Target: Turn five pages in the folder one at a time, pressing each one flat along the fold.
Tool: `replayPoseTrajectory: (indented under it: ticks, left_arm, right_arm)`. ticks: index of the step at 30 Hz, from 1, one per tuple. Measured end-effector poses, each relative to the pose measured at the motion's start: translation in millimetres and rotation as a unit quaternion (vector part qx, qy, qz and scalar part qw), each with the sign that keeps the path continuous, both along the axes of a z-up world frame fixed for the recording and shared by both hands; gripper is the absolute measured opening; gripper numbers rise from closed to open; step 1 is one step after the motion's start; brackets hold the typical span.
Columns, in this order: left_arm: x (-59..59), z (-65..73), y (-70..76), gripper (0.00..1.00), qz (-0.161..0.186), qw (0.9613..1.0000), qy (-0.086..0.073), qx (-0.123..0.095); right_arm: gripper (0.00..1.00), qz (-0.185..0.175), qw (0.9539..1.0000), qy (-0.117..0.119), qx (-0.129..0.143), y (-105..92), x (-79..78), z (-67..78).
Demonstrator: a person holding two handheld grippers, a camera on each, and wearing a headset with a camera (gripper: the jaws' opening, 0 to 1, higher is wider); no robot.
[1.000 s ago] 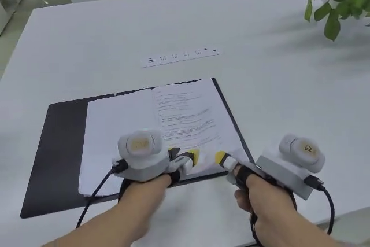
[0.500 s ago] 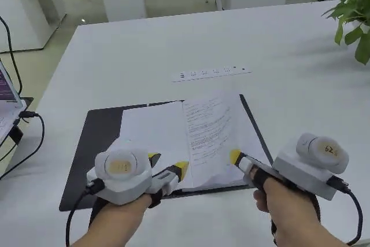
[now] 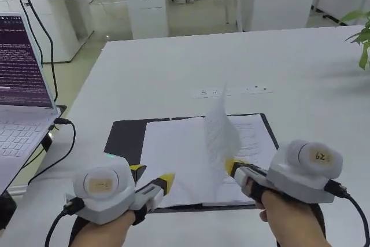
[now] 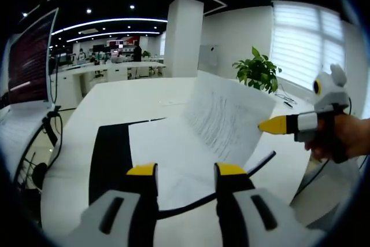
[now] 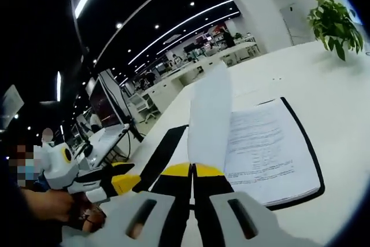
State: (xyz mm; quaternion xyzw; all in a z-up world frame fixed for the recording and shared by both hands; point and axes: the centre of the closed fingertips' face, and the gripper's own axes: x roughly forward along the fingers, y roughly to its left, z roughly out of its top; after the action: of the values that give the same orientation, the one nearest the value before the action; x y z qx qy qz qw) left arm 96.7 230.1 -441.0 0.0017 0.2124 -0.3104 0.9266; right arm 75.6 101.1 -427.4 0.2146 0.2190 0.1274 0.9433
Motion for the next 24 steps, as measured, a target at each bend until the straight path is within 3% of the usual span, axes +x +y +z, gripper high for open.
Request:
replayPoseTrajectory:
  ticks: [6,12,24]
  left_arm:
    - [-2.6,0.0,23.1,0.37,0.02,0.9998,-0.001,0.0]
    - [-5.6,1.6,45.9,0.36,0.043,0.9991,0.0,-0.002]
    - [-17.6,1.0,82.1,0.35,0.077,0.997,0.003,0.002]
  right_arm:
    - [0.0,0.038,0.9992,0.003,-0.017,29.0,3.9,-0.9]
    - [0.0,0.067,0.9972,0.014,-0.028,53.3,6.6,-11.8]
    - [0.0,0.131,0.9879,0.033,-0.077,102.2,17.3,-48.7]
